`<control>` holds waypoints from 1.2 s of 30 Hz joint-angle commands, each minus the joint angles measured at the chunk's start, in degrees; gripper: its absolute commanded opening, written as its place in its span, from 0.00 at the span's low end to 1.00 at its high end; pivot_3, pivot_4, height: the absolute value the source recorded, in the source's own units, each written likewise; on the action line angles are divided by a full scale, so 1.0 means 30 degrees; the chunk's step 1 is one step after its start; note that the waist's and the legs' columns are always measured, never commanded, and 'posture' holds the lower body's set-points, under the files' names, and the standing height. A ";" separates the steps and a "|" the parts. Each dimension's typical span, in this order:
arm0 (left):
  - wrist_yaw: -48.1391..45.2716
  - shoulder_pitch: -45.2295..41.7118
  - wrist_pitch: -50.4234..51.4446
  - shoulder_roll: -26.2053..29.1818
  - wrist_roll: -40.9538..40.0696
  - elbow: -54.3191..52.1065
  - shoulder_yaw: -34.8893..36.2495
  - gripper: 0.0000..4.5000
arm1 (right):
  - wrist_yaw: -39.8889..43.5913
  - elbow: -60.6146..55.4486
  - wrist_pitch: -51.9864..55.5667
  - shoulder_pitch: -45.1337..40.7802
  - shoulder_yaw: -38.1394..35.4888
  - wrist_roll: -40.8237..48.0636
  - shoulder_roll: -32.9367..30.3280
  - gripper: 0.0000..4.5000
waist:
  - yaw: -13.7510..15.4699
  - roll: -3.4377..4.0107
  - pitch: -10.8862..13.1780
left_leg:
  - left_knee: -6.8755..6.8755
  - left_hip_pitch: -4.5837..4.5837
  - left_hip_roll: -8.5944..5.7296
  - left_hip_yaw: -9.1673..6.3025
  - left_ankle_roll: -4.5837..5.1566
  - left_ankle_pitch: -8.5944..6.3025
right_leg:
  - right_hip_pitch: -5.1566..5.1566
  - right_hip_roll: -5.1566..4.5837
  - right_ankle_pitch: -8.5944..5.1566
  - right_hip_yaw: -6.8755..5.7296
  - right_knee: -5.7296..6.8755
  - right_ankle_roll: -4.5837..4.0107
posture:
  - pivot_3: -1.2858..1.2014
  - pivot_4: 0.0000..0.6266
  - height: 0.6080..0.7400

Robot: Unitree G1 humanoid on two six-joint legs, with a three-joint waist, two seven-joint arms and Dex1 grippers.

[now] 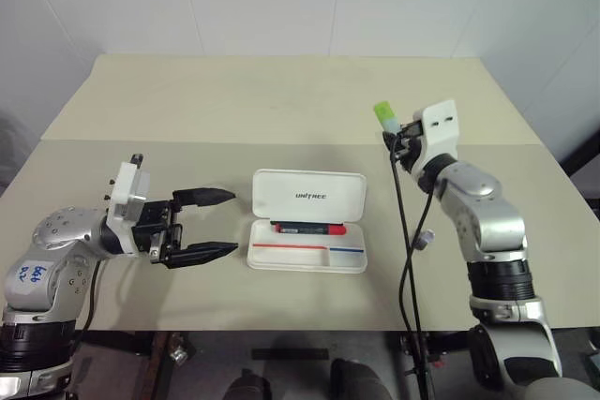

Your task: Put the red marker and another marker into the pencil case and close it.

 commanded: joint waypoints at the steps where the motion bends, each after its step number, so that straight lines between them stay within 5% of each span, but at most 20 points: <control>1: -0.0574 0.0250 -0.0922 0.0360 -0.0458 0.0466 0.1364 1.00 | 0.2789 -0.2009 0.0029 -0.0822 0.0065 0.1421 -0.1214 0.25 | 0.0044 0.0001 0.0000 | 0.0000 -0.0003 0.0000 0.0000 0.0003 -0.0002 | -0.0002 -0.0006 0.0000 -0.0003 -0.0002 0.0000 | 0.52 0.24 1.00; 11: -0.3680 0.1074 -0.3599 0.1017 0.0322 0.4403 0.2225 1.00 | 1.0504 -0.7285 0.5210 -0.0627 0.3405 0.5529 -0.5776 0.25 | 0.0088 0.0007 0.0005 | -0.0004 -0.0014 -0.0004 0.0039 0.0077 -0.0062 | -0.0009 -0.0092 0.0000 -0.0142 -0.0045 0.0000 | 0.52 0.24 1.00; 25: -0.6112 0.2386 -0.7045 0.2273 -0.0909 0.8013 0.1639 1.00 | 0.9707 -0.9261 0.7574 -0.1313 0.9127 0.4068 -0.4028 0.25 | 0.0048 -0.0011 -0.0005 | 0.0039 -0.0254 0.0017 0.0088 -0.0049 -0.0028 | -0.0314 -0.0205 0.0002 -0.0184 0.0041 -0.0002 | 0.52 0.24 1.00; 36: -0.6111 0.2189 -0.7743 0.2104 -0.0794 0.8177 0.1404 1.00 | 0.9181 -1.0033 0.7335 -0.1038 1.1358 0.2801 -0.3125 0.25 | 0.0059 -0.0022 -0.0011 | 0.0162 -0.0276 -0.0020 0.0195 0.0039 -0.0079 | -0.0309 -0.0299 0.0007 -0.0670 0.0104 -0.0001 | 0.52 0.24 1.00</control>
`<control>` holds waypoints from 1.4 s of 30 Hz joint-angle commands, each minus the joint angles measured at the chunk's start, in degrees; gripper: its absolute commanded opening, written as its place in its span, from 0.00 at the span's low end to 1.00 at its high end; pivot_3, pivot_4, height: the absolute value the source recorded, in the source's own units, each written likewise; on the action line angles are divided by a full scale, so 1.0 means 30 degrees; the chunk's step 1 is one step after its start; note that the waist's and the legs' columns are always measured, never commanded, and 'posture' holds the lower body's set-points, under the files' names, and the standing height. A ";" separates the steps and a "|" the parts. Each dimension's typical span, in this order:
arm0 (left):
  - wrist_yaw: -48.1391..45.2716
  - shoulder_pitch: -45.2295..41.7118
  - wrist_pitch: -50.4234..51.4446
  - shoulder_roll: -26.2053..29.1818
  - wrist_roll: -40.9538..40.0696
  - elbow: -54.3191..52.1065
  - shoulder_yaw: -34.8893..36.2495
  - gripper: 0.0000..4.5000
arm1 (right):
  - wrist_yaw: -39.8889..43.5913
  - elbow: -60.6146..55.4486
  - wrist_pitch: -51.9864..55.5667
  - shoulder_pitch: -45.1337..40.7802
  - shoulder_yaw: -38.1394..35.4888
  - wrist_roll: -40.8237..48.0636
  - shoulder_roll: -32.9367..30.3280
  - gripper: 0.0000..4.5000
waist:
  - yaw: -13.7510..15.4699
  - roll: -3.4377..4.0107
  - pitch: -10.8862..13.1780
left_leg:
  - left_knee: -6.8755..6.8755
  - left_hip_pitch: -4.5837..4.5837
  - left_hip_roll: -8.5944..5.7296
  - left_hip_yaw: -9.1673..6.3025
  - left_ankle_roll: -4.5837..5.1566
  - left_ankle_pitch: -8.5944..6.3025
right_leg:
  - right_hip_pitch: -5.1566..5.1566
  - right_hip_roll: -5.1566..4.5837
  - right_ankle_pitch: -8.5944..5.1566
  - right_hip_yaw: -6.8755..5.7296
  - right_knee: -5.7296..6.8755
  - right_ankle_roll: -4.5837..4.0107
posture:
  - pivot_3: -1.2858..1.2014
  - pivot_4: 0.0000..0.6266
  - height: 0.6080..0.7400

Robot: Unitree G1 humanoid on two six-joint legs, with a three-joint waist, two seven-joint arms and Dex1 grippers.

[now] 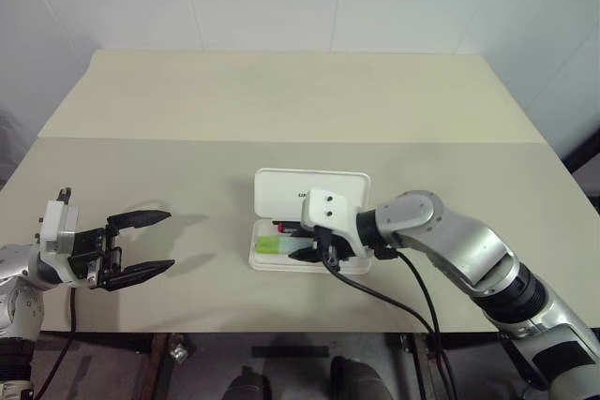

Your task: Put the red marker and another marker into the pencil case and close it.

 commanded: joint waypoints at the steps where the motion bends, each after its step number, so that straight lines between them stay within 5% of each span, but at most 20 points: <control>1: -0.2143 -0.0090 -0.0263 0.0138 -0.0305 -0.0054 0.0222 1.00 | -0.0299 -0.0722 -0.0207 -0.0002 0.0132 -0.0260 0.0411 0.25 | -0.0001 0.0001 0.0000 | 0.0004 0.0000 0.0001 0.0001 0.0000 0.0000 | 0.0000 0.0000 0.0000 -0.0011 0.0006 0.0000 | 0.52 0.24 1.00; 27: -0.1966 -0.1286 0.0114 -0.0129 -0.0194 -0.0010 0.0159 1.00 | 0.0468 0.2599 -0.3410 0.0810 -0.0437 -0.1336 0.1270 0.25 | 0.0007 -0.0003 -0.0002 | 0.0162 0.0001 0.0010 -0.0009 0.0011 -0.0007 | 0.0035 0.0012 0.0022 -0.0036 0.0088 -0.0001 | 0.52 0.24 1.00; 37: -0.1731 -0.1357 0.0090 -0.0173 -0.0172 -0.0097 0.0218 1.00 | 0.1261 0.2432 -0.3595 0.1163 -0.0673 -0.1264 0.1042 1.00 | 0.0015 -0.0003 -0.0001 | 0.0165 0.0002 0.0011 -0.0009 0.0012 -0.0008 | 0.0037 0.0012 0.0023 -0.0035 0.0092 0.0000 | 0.52 0.24 1.00; 42: -0.1660 -0.1415 0.0076 -0.0231 -0.0147 -0.0120 0.0186 1.00 | 0.1168 0.2502 -0.3669 0.1107 -0.1011 -0.1259 0.1089 1.00 | 0.0017 -0.0002 -0.0002 | 0.0168 0.0002 0.0011 -0.0009 0.0012 -0.0008 | 0.0037 0.0012 0.0023 -0.0035 0.0093 -0.0001 | 0.52 0.24 1.00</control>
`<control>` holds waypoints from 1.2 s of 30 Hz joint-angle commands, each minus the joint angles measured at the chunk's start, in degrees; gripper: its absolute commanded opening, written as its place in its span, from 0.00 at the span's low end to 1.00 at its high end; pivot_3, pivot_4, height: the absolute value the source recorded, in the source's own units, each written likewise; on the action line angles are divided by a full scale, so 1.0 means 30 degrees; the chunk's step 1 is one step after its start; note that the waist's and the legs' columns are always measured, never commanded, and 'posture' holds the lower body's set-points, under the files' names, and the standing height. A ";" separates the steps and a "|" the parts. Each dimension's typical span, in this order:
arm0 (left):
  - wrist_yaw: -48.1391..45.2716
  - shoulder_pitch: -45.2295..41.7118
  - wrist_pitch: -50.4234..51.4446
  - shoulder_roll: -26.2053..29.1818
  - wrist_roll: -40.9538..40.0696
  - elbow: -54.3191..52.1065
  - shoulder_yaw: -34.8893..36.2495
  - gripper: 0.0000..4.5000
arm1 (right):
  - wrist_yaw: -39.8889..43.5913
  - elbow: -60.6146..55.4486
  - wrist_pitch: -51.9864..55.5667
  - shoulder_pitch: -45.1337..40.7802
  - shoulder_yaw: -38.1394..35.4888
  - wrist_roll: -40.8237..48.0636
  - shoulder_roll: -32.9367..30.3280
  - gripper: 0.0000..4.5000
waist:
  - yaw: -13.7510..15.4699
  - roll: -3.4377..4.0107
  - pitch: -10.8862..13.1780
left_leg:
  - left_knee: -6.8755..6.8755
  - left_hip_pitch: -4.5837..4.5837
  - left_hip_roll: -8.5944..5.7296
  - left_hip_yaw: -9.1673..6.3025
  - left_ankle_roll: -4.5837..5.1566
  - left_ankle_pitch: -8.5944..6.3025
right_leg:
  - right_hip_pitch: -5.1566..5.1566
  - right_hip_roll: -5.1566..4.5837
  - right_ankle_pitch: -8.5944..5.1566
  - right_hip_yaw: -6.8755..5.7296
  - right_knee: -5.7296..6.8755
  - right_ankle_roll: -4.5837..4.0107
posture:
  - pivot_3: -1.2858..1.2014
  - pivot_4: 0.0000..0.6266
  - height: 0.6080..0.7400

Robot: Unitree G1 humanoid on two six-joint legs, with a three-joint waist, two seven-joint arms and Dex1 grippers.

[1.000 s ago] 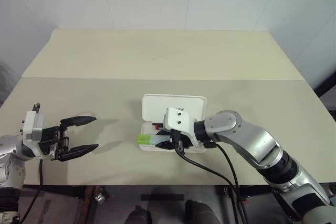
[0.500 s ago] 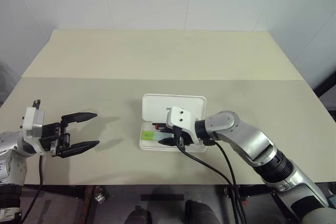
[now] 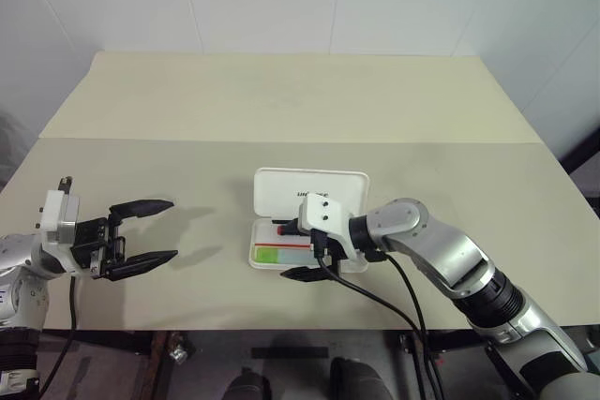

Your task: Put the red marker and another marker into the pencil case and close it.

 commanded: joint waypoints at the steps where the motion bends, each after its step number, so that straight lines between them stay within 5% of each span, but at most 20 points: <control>1: -0.1655 -0.0329 -0.0103 -0.0035 -0.0159 -0.0102 0.0202 1.00 | 0.0004 -0.0300 -0.0339 -0.0089 -0.1001 0.0056 -0.0050 1.00 | 0.0003 0.0000 0.0000 | 0.0000 0.0000 0.0000 0.0000 0.0000 0.0000 | 0.0000 0.0000 0.0000 0.0000 0.0000 0.0000 | 0.52 0.24 1.00; 6: -0.1689 -0.0338 -0.0034 -0.0181 -0.0311 -0.0346 0.0241 1.00 | 0.0135 -0.0409 0.0377 0.0012 -0.3429 0.1045 -0.0925 1.00 | 0.0023 0.0000 0.0000 | 0.0002 -0.0001 -0.0002 -0.0001 0.0000 0.0000 | 0.0005 0.0000 0.0001 -0.0001 -0.0005 0.0001 | 0.52 0.24 1.00; 17: -0.1933 -0.1443 -0.0128 -0.0878 0.0083 0.0355 -0.0545 1.00 | 0.1200 -0.1208 0.1094 0.3568 -0.7917 0.1470 -0.8006 1.00 | 0.0366 -0.0001 0.0000 | 0.0013 0.0011 -0.0019 0.0084 0.0040 -0.0045 | 0.0020 -0.0007 0.0010 -0.0003 -0.0040 0.0018 | 0.52 0.24 1.00; 36: -0.2146 -0.5367 -0.1351 -0.1899 -0.0019 0.3405 -0.3567 1.00 | -0.7000 -0.2869 0.6852 0.7113 -1.1055 0.0134 -0.6310 1.00 | 0.0527 -0.0009 -0.0002 | 0.0052 0.0018 -0.0007 0.0221 -0.0001 -0.0019 | 0.0020 0.0066 0.0055 0.0019 -0.0028 -0.0012 | 0.52 0.24 1.00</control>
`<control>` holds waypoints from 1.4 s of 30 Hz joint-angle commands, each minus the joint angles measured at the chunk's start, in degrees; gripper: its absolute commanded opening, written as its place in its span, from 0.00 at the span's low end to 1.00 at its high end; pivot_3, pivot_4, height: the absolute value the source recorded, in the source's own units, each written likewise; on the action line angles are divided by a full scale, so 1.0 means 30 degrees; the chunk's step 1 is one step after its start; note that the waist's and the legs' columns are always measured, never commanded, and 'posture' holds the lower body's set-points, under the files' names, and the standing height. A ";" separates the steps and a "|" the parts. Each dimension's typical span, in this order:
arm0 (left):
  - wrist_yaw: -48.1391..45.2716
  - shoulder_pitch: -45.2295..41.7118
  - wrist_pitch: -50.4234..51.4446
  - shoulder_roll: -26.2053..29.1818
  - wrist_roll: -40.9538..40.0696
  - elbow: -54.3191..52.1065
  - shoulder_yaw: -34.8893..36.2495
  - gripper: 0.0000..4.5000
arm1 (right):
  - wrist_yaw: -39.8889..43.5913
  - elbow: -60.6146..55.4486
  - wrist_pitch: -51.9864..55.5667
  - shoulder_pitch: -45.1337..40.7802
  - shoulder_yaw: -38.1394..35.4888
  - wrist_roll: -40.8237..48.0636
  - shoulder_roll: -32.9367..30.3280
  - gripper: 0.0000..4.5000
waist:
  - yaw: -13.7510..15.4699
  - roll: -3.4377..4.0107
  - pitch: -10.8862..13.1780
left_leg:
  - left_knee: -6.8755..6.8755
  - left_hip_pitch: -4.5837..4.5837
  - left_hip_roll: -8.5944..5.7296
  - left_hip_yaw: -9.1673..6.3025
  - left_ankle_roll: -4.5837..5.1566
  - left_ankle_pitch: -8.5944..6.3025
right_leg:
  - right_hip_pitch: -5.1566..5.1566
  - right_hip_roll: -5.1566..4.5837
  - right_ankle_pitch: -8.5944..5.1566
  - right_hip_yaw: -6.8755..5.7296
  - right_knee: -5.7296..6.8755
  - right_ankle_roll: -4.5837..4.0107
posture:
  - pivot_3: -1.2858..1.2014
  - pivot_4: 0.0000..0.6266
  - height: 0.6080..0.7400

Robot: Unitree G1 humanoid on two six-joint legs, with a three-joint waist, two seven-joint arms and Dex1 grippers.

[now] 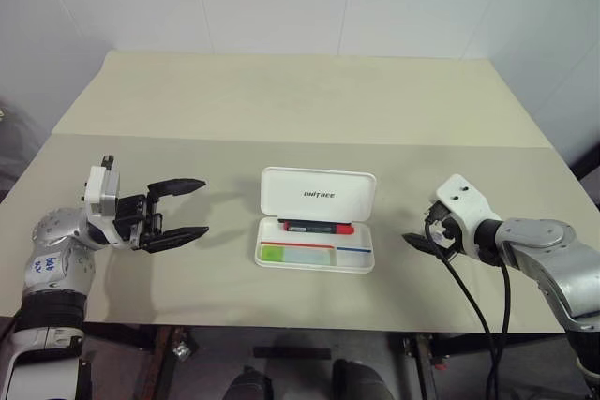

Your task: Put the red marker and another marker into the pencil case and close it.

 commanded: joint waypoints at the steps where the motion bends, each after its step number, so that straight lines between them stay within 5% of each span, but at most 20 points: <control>1: -0.2143 -0.0629 -0.0500 -0.0073 -0.0268 0.0468 -0.0345 1.00 | -0.0782 -0.0640 0.1519 -0.0278 -0.1205 0.0088 0.0007 1.00 | 0.0005 0.0001 0.0000 | 0.0000 -0.0003 -0.0001 0.0001 0.0000 0.0000 | -0.0003 0.0001 0.0000 0.0000 -0.0001 0.0000 | 0.52 0.24 1.00; 24: -0.2143 -0.0710 -0.0800 -0.0189 -0.0463 0.0698 -0.0659 1.00 | -0.4203 -0.1225 1.0021 -0.2767 -0.0486 0.0473 0.3132 1.00 | -0.0002 -0.0007 -0.0005 | 0.0001 -0.0003 -0.0004 -0.0015 0.0004 -0.0001 | -0.0002 0.0012 0.0000 0.0010 0.0005 0.0000 | 0.52 0.24 1.00; 39: -0.2143 -0.0919 -0.0799 -0.0326 -0.0359 0.0828 -0.0720 1.00 | -0.3974 -0.1196 0.9802 -0.1322 0.0285 0.0778 0.0825 1.00 | 0.0121 -0.0073 -0.0045 | 0.0002 -0.0006 -0.0010 -0.0012 0.0025 -0.0013 | 0.0033 0.0004 0.0000 -0.0001 -0.0026 0.0001 | 0.52 0.24 1.00; 42: -0.2143 -0.1044 -0.0847 -0.0522 -0.0265 0.0831 -0.0675 1.00 | -0.3410 -0.1190 0.3416 -0.1668 0.0710 0.0305 0.1968 1.00 | 0.0014 -0.0114 -0.0069 | 0.0006 -0.0002 -0.0021 -0.0011 0.0030 -0.0016 | 0.0038 0.0005 0.0001 0.0000 -0.0027 0.0002 | 0.52 0.24 1.00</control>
